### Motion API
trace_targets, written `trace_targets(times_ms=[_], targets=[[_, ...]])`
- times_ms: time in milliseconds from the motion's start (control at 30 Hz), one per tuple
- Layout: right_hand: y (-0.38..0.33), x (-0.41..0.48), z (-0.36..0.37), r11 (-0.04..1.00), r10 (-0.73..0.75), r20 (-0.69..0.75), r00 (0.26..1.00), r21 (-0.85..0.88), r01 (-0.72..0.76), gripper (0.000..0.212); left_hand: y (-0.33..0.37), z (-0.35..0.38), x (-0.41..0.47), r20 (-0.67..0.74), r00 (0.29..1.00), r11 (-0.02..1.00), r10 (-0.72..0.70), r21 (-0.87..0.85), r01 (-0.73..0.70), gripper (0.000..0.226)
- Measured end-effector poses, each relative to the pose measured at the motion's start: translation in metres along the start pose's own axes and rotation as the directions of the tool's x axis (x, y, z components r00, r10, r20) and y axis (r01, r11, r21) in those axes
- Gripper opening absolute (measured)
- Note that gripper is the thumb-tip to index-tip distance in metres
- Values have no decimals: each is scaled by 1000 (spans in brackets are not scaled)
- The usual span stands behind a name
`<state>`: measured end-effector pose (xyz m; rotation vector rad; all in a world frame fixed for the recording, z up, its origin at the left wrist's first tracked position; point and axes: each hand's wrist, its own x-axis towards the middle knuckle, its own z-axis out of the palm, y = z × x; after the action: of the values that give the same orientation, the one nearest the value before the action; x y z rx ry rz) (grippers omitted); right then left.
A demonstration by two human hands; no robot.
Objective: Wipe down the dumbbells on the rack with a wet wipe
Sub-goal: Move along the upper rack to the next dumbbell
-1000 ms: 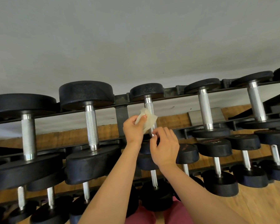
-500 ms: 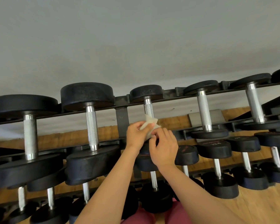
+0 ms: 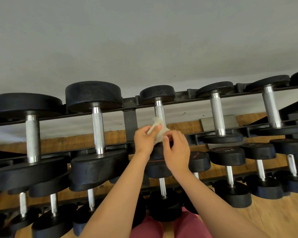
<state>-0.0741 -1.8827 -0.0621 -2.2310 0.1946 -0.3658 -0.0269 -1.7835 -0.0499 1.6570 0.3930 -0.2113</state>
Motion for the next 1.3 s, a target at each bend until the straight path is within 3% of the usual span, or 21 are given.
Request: trace_targets(times_ms=[100, 200, 433, 633, 800, 1000, 1167, 1300], targets=[[7, 8, -9, 911, 275, 61, 960, 302, -280, 20, -2, 0, -3, -12, 1000, 1000, -28, 12, 28, 11], [6, 9, -5, 862, 385, 27, 923, 346, -370, 25, 2, 0, -2, 86, 995, 995, -55, 90, 47, 15], [3, 6, -1, 879, 370, 6, 929, 322, -352, 29, 5, -11, -2, 69, 997, 960, 29, 276, -47, 24], [3, 7, -1, 869, 369, 20, 929, 349, -352, 32, 6, -14, -6, 203, 979, 920, -28, 387, -54, 20], [6, 7, 0, 873, 362, 17, 932, 343, -345, 33, 3, -22, -11, 180, 984, 904, -11, 423, -67, 19], [5, 6, -1, 881, 361, 12, 933, 324, -345, 33, 14, -17, -5, 299, 944, 884, -137, 468, -20, 18], [4, 6, -1, 878, 359, 21, 933, 331, -345, 33, 7, -19, -8, 253, 965, 911, -77, 410, -34, 36], [6, 7, 0, 879, 357, 10, 934, 336, -339, 32, 8, -26, -5, 250, 966, 904, -73, 425, -42, 34]])
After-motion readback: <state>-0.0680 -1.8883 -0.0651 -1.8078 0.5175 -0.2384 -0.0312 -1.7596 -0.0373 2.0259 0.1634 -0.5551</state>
